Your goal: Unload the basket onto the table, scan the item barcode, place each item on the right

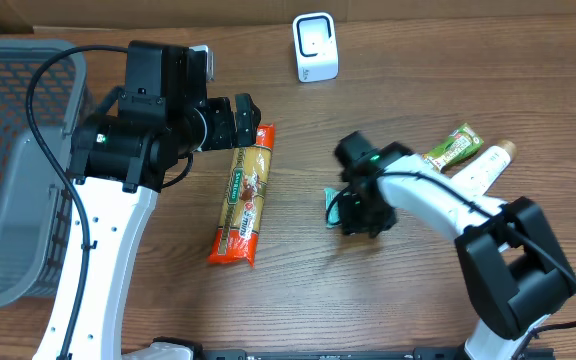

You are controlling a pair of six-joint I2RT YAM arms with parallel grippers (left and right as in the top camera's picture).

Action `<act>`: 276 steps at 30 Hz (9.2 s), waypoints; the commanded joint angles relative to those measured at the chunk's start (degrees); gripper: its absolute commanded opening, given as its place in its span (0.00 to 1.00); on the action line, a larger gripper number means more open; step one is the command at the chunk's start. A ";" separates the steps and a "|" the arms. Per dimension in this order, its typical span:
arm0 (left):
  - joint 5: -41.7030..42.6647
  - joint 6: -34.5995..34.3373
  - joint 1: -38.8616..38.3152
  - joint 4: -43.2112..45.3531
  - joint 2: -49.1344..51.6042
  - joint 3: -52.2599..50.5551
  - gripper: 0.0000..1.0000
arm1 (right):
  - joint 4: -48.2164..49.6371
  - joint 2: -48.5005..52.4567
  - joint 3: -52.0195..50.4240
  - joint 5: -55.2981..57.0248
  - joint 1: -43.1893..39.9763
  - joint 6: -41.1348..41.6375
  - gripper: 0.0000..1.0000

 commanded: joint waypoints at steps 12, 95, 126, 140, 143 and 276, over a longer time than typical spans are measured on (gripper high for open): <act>0.46 -0.15 -0.04 0.20 0.09 0.22 1.00 | -6.99 -10.05 7.69 0.17 -7.30 -1.42 0.63; 0.46 -0.15 -0.04 0.17 0.09 0.22 1.00 | 11.37 -36.89 -3.72 -26.45 -23.30 -8.31 0.04; 0.46 -0.15 -0.04 0.20 0.09 0.22 1.00 | 34.01 15.76 46.42 50.10 -4.72 -43.47 0.04; 0.46 -0.15 -0.04 0.20 0.09 0.22 1.00 | 55.76 28.50 46.36 53.42 -3.93 -86.31 0.04; 0.46 -0.15 -0.04 0.20 0.09 0.22 0.99 | 55.54 28.96 46.36 53.22 -3.43 -86.62 0.04; 0.46 -0.15 -0.04 0.20 0.09 0.22 1.00 | 25.94 8.59 15.50 -4.35 4.48 22.18 0.88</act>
